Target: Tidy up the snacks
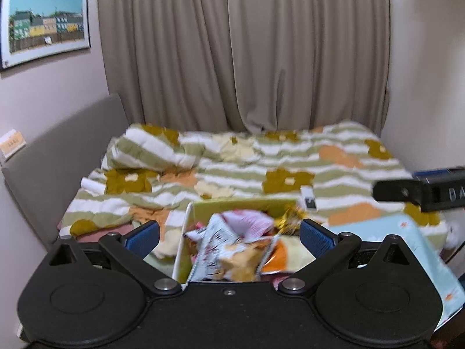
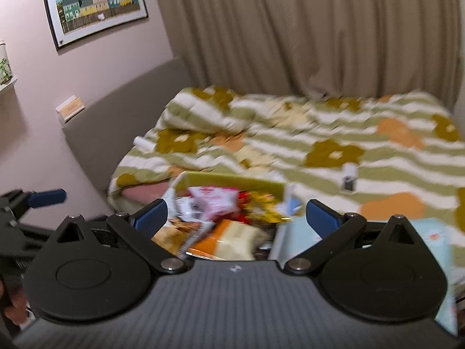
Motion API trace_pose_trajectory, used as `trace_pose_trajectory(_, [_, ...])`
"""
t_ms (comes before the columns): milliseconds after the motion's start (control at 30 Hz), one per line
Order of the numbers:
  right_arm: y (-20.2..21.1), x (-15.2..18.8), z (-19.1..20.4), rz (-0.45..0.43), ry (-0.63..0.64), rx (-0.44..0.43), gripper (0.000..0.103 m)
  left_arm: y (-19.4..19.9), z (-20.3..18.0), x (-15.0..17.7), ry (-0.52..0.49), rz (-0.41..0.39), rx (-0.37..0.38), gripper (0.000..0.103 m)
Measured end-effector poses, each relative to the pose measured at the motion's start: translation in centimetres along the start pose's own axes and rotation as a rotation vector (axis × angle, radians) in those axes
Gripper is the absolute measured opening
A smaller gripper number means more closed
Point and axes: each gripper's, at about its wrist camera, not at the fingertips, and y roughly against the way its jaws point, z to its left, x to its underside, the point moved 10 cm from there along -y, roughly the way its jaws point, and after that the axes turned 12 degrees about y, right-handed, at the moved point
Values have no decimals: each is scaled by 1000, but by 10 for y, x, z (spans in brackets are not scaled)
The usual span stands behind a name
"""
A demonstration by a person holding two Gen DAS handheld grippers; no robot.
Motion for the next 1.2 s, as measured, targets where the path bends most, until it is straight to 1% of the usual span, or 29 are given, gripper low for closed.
trace_pose_trajectory(100, [34,11,-19,-6,-4,70,103,25,-17,1,17,-40,-8,103])
trace_pose_trajectory(233, [67,36,-34,3,-33,107,103,47,-34,11,30,-66,-16,103])
trace_pose_trajectory(300, [80,52,-41,12,-46,142,103,55,-42,21,28,-76,-23,103])
trace_pose_trajectory(467, [105,94,-57,38,-81,214,103,64,-61,47,-30,-80,-41,103])
trace_pose_trajectory(567, [115,114,-62,59,-93,250,103,68,-69,61,-32,-68,-22,103])
trace_pose_trajectory(667, [124,130,-64,72,-105,263,103,71,-76,72,-27,-44,-1,103])
trace_pose_trajectory(833, [134,139,-66,68,-101,303,103,76,-83,83,-34,-36,16,103])
trace_pose_trajectory(1033, [135,145,-67,79,-123,307,103,74,-87,86,-52,-30,16,103])
trace_pose_trajectory(1200, [134,145,-67,79,-121,305,103,73,-83,87,-54,-25,7,103])
